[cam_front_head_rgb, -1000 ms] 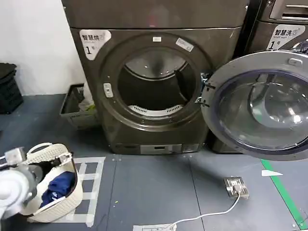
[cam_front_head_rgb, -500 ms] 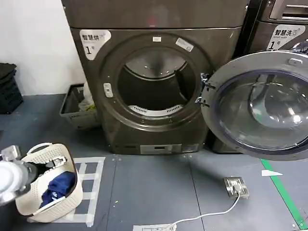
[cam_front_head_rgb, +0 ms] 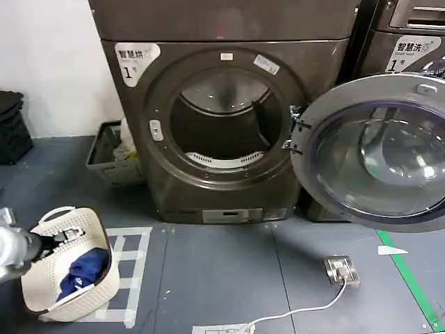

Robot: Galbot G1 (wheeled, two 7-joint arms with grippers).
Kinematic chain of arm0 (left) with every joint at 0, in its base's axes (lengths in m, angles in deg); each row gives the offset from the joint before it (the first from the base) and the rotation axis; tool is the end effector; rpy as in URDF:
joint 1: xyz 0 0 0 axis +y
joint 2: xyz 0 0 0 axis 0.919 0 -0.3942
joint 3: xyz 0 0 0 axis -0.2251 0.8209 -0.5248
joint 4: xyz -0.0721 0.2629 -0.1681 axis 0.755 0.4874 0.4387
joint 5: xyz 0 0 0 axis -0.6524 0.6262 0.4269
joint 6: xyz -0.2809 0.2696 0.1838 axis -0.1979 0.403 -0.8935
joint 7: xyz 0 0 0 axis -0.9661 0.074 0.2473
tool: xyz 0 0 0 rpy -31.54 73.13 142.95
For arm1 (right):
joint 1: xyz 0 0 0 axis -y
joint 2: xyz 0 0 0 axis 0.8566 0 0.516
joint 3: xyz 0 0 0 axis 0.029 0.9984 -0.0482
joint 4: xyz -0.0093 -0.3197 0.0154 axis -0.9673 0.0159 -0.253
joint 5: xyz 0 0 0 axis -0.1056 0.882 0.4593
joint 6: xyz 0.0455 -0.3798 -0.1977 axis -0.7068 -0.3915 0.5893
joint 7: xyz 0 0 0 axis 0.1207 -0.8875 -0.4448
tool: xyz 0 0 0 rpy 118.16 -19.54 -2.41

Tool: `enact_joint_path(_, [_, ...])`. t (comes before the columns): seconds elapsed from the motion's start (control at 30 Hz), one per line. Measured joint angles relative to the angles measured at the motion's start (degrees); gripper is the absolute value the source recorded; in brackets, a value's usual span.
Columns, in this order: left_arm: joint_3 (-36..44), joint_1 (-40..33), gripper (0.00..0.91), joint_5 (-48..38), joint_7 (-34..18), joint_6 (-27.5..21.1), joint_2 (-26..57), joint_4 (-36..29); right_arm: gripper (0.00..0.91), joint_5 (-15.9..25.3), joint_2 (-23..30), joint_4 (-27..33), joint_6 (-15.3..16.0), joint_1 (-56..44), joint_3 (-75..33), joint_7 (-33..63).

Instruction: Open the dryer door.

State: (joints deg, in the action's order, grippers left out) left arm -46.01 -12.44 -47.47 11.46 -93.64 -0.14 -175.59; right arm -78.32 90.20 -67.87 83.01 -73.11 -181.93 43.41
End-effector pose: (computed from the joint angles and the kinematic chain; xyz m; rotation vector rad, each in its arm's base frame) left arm 0.3789 0.1911 -0.0826 0.4599 -2.1179 0.5371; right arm -0.0751 -0.4244 -0.2424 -2.0562 -2.1872 0.5541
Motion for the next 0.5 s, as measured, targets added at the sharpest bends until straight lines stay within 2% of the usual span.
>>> enact_joint_path(0.5, [-0.8,-1.1,0.907,-4.6,-1.6,0.0,1.5,3.7,0.907,0.0,0.0,0.5,-0.7,0.0,0.3,-0.1])
